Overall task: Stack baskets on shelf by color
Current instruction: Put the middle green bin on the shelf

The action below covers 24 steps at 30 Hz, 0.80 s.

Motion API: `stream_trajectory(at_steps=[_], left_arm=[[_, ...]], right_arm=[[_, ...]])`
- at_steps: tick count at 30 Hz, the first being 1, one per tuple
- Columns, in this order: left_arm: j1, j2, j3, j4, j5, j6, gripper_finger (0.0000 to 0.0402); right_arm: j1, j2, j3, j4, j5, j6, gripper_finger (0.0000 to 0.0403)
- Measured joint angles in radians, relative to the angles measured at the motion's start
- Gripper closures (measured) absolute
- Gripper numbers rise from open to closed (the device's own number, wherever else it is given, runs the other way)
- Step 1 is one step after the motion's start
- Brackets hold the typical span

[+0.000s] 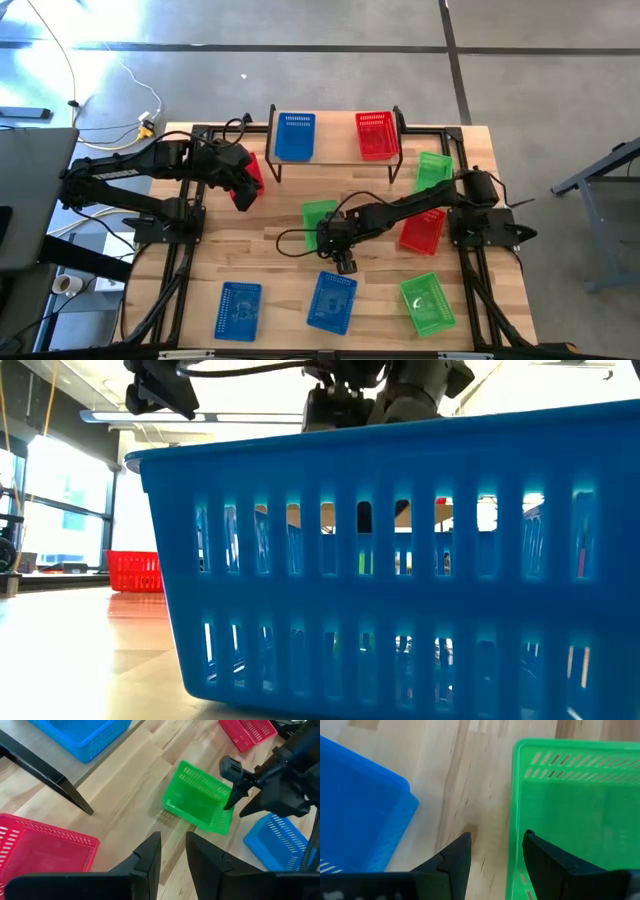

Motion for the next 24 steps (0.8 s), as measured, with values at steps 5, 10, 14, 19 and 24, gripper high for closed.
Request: stream_trajectory(at_steps=[5, 10, 14, 19, 24], left_arm=[[0.000, 0.000, 0.000, -0.001, 0.000, 0.000, 0.0319], [0.000, 0.000, 0.000, -0.001, -0.026, 0.000, 0.0319], [0.000, 0.000, 0.000, -0.001, -0.033, 0.009, 0.0319], [0.000, 0.000, 0.000, -0.001, -0.033, 0.017, 0.0319], [0.000, 0.000, 0.000, -0.001, -0.033, 0.018, 0.0319]], right_arm=[[-0.004, 0.004, 0.000, -0.005, 0.019, 0.027, 0.0271], [-0.014, 0.004, 0.000, -0.012, 0.030, 0.027, 0.0338], [-0.024, 0.004, 0.000, -0.014, 0.020, 0.029, 0.0389], [-0.024, -0.004, 0.003, -0.027, 0.021, 0.031, 0.0397], [-0.019, -0.035, 0.052, -0.111, 0.023, 0.037, 0.0400]])
